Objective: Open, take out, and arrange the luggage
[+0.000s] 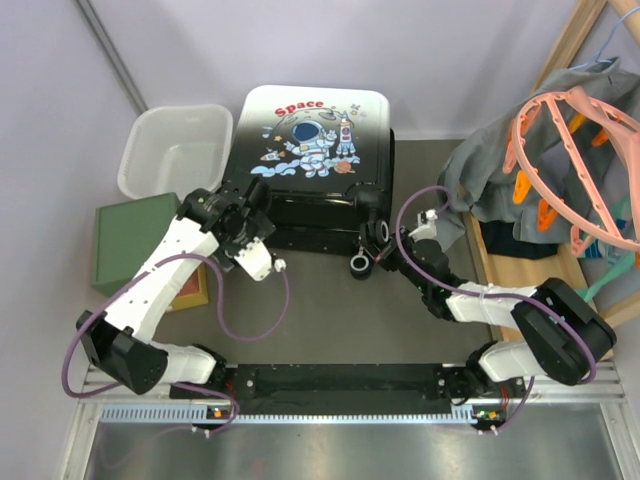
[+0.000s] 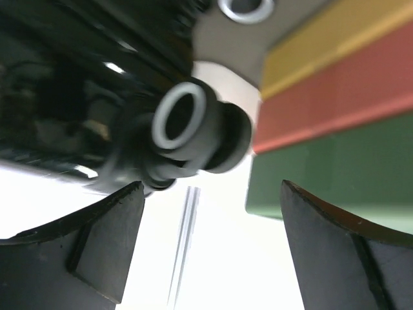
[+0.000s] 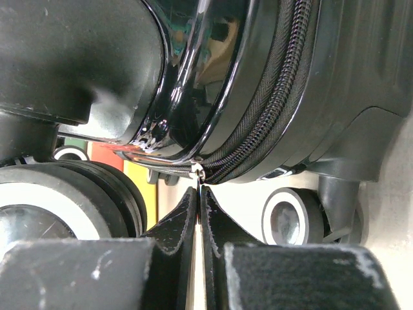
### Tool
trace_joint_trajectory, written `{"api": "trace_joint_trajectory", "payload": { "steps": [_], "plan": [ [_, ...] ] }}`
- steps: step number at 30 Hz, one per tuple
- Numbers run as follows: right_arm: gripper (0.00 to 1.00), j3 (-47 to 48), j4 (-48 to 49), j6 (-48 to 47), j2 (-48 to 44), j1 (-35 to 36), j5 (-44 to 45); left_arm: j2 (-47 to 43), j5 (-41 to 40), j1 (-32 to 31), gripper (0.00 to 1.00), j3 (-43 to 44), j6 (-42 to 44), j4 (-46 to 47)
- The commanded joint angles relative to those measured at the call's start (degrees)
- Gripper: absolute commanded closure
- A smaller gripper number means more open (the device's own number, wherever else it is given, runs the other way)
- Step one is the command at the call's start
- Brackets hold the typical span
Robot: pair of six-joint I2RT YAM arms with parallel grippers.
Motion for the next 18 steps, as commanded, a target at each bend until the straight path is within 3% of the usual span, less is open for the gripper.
{"api": "trace_joint_trajectory", "payload": {
  "steps": [1, 2, 11, 15, 18],
  "plan": [
    [1.0, 2.26, -0.74, -2.51, -0.61, 0.03, -1.07, -0.27, -4.96, 1.75, 0.08, -1.79, 23.63, -1.55],
    [1.0, 2.26, -0.74, -2.51, -0.61, 0.03, -1.15, -0.27, -4.51, 1.84, 0.02, -2.41, 24.79, -1.03],
    [1.0, 2.79, -1.71, -3.3, -0.17, 0.03, -1.59, -1.05, -0.21, 3.51, 0.01, -11.2, 39.64, 9.87],
    [1.0, 2.88, -1.62, -3.3, 0.27, -0.14, -1.86, -0.71, 0.59, 4.91, 0.06, -13.84, 43.52, 17.34],
    [1.0, 3.05, -1.8, -3.3, 0.53, -0.14, -2.12, 0.79, -2.13, 5.18, 0.08, -11.65, 43.61, 17.35]
  ]
}}
